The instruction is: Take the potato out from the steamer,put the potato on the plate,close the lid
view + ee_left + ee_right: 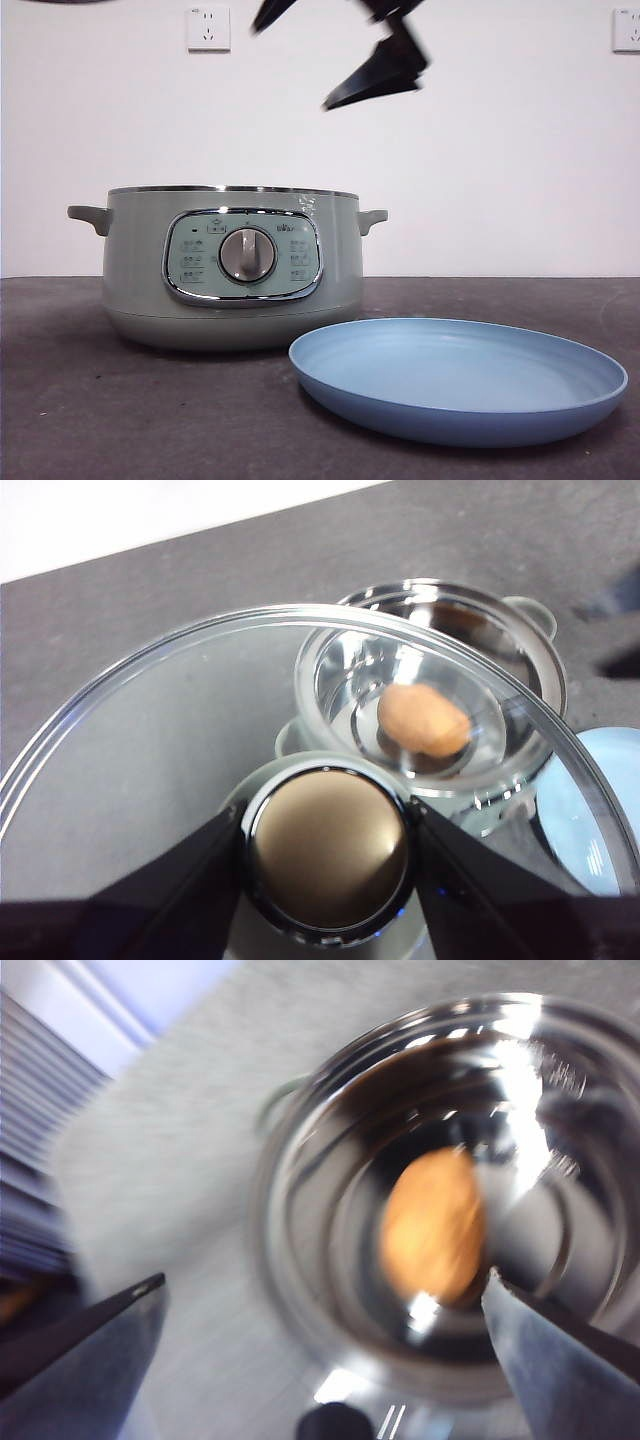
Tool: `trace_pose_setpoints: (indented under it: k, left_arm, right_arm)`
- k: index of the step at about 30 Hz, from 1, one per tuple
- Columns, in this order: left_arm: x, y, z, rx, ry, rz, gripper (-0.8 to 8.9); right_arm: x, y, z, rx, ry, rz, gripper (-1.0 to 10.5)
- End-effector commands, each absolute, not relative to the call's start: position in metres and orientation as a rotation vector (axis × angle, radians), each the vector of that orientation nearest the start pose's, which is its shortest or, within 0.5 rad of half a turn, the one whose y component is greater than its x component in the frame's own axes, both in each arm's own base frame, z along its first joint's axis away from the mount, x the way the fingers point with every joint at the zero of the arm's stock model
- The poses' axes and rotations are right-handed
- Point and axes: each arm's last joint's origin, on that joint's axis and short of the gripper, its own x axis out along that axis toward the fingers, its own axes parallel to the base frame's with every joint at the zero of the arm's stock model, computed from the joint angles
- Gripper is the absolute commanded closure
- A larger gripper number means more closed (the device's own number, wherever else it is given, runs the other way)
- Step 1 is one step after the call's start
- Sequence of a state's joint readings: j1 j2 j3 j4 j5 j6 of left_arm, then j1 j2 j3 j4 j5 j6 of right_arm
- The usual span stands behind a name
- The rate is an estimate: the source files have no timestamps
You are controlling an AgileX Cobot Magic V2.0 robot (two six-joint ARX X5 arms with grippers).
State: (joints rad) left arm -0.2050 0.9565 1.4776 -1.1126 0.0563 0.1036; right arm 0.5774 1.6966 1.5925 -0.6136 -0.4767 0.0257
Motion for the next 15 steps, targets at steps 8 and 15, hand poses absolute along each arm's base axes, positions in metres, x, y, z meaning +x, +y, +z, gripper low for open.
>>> trace_pose_setpoints:
  k: [8, 15]
  left_arm:
    - [0.077, -0.017, 0.453, 0.102, 0.456, -0.265, 8.22]
    - [0.068, -0.015, 0.451, 0.097, 0.468, -0.264, 8.22]
  right_arm:
    - [0.352, 0.290, 0.298, -0.267, 0.759, 0.900, 2.9]
    - [0.359, 0.310, 0.258, -0.363, 0.805, 0.852, 2.9]
